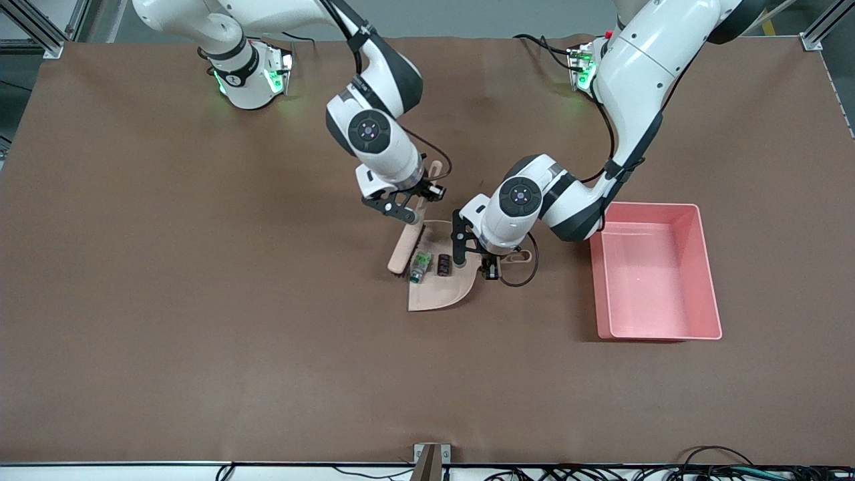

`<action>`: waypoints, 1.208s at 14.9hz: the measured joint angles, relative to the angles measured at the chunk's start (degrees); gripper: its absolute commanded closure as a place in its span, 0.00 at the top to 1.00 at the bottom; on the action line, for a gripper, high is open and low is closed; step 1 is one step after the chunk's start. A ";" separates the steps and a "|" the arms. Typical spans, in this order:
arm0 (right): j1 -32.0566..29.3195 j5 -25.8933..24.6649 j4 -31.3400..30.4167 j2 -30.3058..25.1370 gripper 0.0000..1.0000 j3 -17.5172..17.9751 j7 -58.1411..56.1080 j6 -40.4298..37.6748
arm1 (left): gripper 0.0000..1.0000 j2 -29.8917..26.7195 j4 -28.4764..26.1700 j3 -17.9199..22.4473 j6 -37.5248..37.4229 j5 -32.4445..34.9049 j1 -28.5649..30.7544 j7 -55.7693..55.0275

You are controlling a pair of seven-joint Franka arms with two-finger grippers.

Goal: Clean e-waste and dump in bin
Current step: 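Sweep the switch and capacitor into the dustpan with the right gripper, then carry the dustpan over the pink bin with the left gripper while the right gripper withdraws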

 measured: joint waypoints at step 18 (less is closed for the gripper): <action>-40.30 -16.21 -20.33 -19.81 0.00 -2.55 -49.95 -6.12 | 0.09 1.55 0.99 -10.24 4.49 0.59 12.80 3.84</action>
